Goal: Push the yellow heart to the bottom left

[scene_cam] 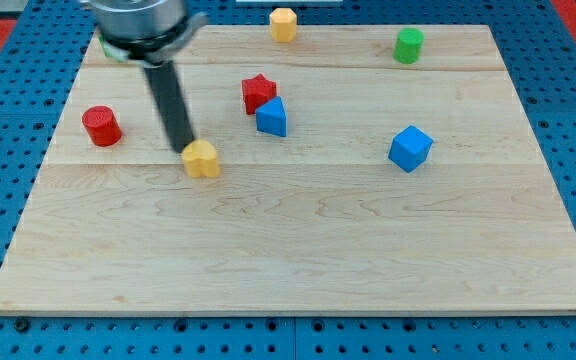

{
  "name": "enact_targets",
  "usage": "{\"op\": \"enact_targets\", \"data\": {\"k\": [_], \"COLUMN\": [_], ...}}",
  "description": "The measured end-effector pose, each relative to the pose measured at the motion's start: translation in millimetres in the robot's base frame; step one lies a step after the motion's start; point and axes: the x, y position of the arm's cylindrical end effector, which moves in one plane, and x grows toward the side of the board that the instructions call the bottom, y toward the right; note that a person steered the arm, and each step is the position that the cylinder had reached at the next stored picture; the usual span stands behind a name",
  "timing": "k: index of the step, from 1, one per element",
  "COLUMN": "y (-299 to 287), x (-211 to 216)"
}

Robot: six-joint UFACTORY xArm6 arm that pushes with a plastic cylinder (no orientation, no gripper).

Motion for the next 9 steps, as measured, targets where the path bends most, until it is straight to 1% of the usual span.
{"op": "enact_targets", "data": {"k": [1,2,3,4,5,7,9], "y": [19.9,17.2,-14.0,-29.6,-31.0,-75.4,19.4], "x": [-13.4,38.5,93.4,116.0,111.0,108.3,107.7]}}
